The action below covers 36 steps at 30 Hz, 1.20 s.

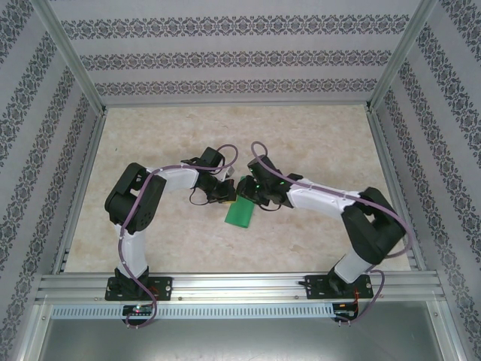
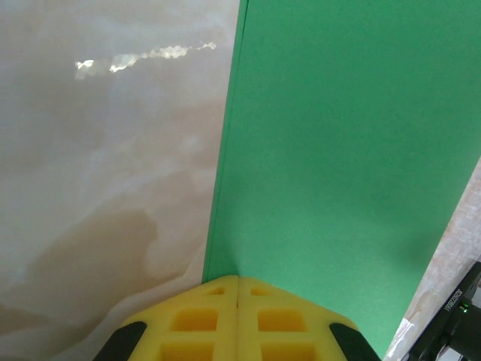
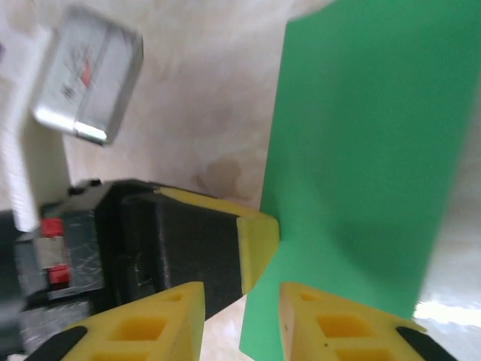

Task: Fold a paper plane with a square sheet of paper (pick it up from the middle)
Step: Fold the square sheet of paper in half at the center of the table.

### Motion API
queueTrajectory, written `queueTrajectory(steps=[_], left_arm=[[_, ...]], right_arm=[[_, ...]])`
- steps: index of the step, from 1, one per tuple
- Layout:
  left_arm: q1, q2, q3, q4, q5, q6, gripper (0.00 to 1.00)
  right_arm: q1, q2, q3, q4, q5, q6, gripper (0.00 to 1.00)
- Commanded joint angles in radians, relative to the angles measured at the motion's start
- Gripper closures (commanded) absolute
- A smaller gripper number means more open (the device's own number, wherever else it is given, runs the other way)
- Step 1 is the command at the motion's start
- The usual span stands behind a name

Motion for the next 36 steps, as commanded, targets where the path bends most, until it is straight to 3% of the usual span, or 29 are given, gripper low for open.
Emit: queueTrajectory(steps=[1, 17, 27, 36], left_arm=[[-0.011, 0.022, -0.003, -0.029, -0.068, 0.031, 1.0], [-0.011, 0.027, 0.004, -0.047, -0.076, 0.047, 1.0], [-0.011, 0.024, -0.001, -0.049, -0.083, 0.048, 1.0], [-0.011, 0.025, 0.009, -0.056, -0.084, 0.057, 1.0]], right_arm=[[0.015, 0.048, 0.029, 0.04, -0.039, 0.003, 0.73], [0.0, 0.08, -0.122, 0.242, -0.091, 0.058, 0.69], [-0.037, -0.03, -0.116, 0.207, -0.057, 0.019, 0.71], [-0.049, 0.043, -0.142, 0.197, -0.059, 0.025, 0.71]])
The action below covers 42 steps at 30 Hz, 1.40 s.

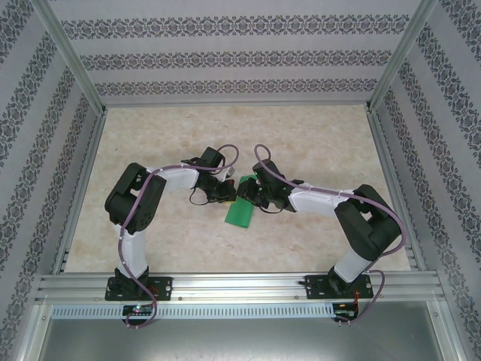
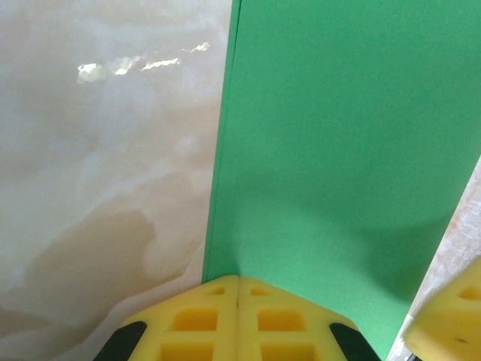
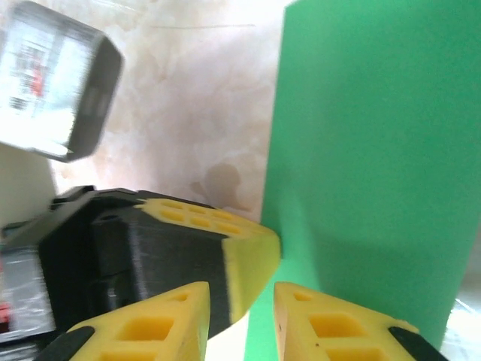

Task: Fold a paper plane with a square sheet of paper (pick it up from the middle)
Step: Fold the square sheet of paper in half at the center of the table.

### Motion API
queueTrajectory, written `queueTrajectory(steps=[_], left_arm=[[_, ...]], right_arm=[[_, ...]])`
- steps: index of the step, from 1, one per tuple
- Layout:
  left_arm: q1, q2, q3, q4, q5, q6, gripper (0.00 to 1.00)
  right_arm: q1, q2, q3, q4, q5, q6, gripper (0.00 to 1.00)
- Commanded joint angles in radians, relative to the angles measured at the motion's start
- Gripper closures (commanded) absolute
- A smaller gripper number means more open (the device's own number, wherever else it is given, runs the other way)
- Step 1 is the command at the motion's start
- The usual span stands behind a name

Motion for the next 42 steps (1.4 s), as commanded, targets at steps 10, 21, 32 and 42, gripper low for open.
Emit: queueTrajectory(steps=[10, 21, 32, 42], left_arm=[[-0.009, 0.026, -0.003, -0.048, -0.086, 0.031, 1.0], [-0.009, 0.016, -0.006, -0.054, -0.086, 0.036, 1.0], [-0.008, 0.014, -0.009, -0.056, -0.08, 0.039, 1.0], [-0.009, 0.001, -0.017, -0.056, -0.086, 0.042, 1.0]], right_arm=[[-0.006, 0.108, -0.095, 0.035, 0.023, 0.01, 0.7], [0.004, -0.067, -0.091, 0.035, 0.01, 0.006, 0.69], [0.043, 0.002, -0.164, 0.094, 0.009, 0.043, 0.69], [0.065, -0.066, -0.201, 0.125, 0.005, 0.034, 0.69]])
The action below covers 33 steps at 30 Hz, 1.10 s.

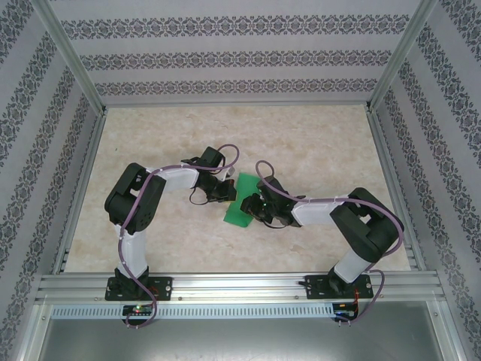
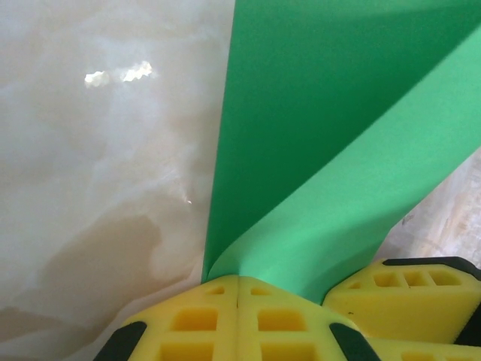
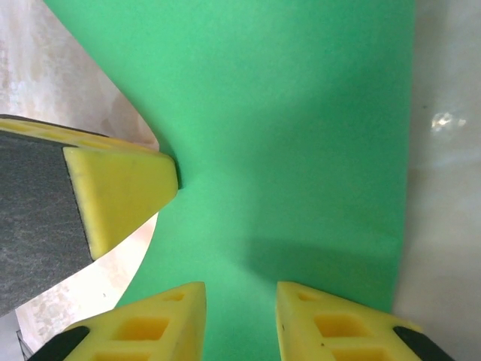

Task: Fold a paper plane with a square sheet of paper (pick it up from the middle)
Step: Fold the square sheet of paper in half at the center of the table.

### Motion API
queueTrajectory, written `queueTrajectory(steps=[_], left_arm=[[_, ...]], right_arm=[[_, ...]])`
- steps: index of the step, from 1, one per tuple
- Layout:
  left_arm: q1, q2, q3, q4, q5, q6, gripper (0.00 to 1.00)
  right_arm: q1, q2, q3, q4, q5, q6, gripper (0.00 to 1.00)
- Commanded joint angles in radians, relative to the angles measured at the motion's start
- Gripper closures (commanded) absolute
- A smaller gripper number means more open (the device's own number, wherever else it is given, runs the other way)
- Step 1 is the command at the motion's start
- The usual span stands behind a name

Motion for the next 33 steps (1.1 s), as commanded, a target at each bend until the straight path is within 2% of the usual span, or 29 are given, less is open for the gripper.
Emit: queueTrajectory(steps=[1, 5, 17, 25, 33], left_arm=[[-0.008, 0.003, -0.019, -0.054, -0.067, 0.023, 1.0], [-0.007, 0.0, -0.017, -0.053, -0.065, 0.023, 1.0], [-0.009, 0.0, -0.021, -0.054, -0.063, 0.027, 1.0], [-0.007, 0.0, -0.015, -0.057, -0.06, 0.028, 1.0], [-0.008, -0.001, -0.017, -0.059, -0.057, 0.031, 1.0]], right_arm=[[0.032, -0.072, 0.014, -0.071, 0.029, -0.032, 0.69], [0.054, -0.109, 0.042, -0.077, 0.036, -0.046, 0.69], [0.098, 0.012, -0.059, 0.047, 0.033, 0.04, 0.69], [0.107, -0.108, -0.008, -0.067, 0.068, -0.003, 0.69], [0.138, -0.056, -0.101, 0.125, 0.048, 0.049, 0.7]])
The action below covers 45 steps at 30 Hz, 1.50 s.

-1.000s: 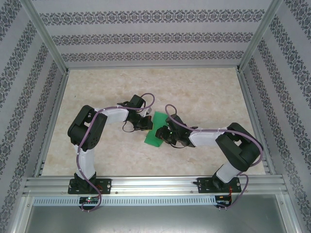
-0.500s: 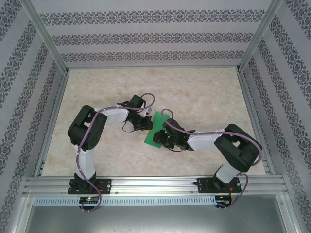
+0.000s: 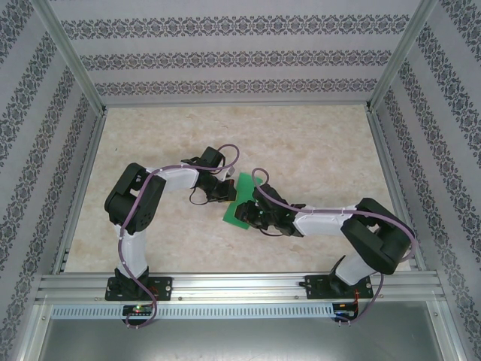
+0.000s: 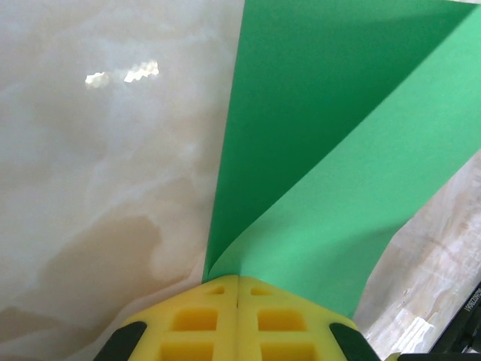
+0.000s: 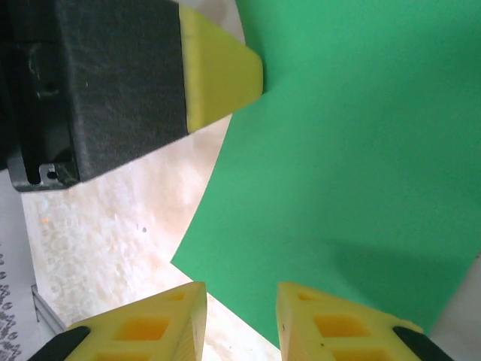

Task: Fold a paper plane with a square sheet of paper (pick it up from the middle)
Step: Fold the square sheet of paper in half at the center of the table.

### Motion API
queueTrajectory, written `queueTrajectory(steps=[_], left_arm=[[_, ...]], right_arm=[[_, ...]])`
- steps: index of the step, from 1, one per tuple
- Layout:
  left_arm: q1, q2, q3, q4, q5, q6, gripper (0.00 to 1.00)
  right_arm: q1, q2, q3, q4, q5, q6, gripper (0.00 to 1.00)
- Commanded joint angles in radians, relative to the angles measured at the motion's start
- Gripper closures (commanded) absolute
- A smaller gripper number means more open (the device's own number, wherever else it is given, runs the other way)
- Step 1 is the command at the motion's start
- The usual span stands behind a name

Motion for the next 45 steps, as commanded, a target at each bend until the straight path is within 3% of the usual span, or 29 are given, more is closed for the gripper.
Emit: queueTrajectory(steps=[1, 8, 17, 23, 30, 37, 45], left_arm=[[-0.008, 0.0, -0.016, -0.059, -0.056, 0.027, 1.0], [-0.009, 0.001, -0.01, -0.064, -0.06, 0.028, 1.0], [-0.009, 0.0, -0.008, -0.063, -0.059, 0.022, 1.0], [-0.008, 0.001, -0.015, -0.063, -0.054, 0.029, 1.0], [-0.009, -0.004, -0.019, -0.069, -0.055, 0.031, 1.0], [-0.008, -0.007, -0.02, -0.068, -0.053, 0.032, 1.0], [-0.008, -0.004, -0.016, -0.074, -0.054, 0.037, 1.0]], right_arm=[[0.027, 0.056, -0.052, 0.08, 0.017, 0.027, 0.7], [0.048, 0.099, -0.099, 0.182, 0.004, 0.055, 0.71], [0.055, -0.097, -0.034, -0.04, 0.07, -0.023, 0.7], [0.056, -0.001, -0.056, 0.05, 0.009, -0.001, 0.69], [0.052, 0.024, -0.018, -0.06, 0.004, -0.003, 0.7], [-0.043, -0.15, 0.054, -0.183, 0.064, -0.094, 0.7], [-0.109, -0.038, 0.12, -0.155, -0.009, -0.132, 0.71]])
